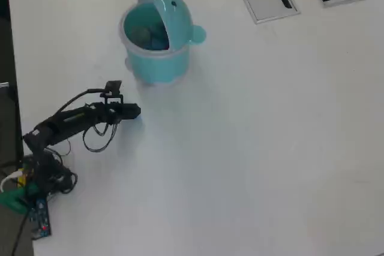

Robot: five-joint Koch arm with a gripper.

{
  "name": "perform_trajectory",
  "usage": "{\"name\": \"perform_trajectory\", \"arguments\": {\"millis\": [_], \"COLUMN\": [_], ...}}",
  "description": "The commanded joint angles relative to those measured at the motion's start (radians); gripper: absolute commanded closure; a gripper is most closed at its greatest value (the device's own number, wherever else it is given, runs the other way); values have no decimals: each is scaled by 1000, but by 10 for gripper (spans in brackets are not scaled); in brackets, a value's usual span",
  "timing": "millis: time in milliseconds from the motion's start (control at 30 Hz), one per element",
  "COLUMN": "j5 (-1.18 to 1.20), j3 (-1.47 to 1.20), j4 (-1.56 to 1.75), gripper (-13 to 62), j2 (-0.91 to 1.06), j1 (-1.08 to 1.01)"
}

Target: Grasp RGB lego blocks and put them in the bin one by one.

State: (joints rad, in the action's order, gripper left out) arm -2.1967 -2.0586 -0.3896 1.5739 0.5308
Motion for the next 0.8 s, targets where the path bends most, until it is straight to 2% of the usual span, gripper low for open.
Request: {"name": "perform_trajectory", "arguments": {"millis": [0, 167, 367, 433, 600, 767], "j5": [29, 54, 296, 368, 439, 549], "j3": [97, 152, 252, 273, 342, 568], "j4": [18, -37, -35, -28, -23, 31], "gripper": [368, 369, 371, 394, 394, 395], "j2": [78, 149, 204, 216, 221, 146], "j1": [21, 63, 160, 175, 219, 276]}}
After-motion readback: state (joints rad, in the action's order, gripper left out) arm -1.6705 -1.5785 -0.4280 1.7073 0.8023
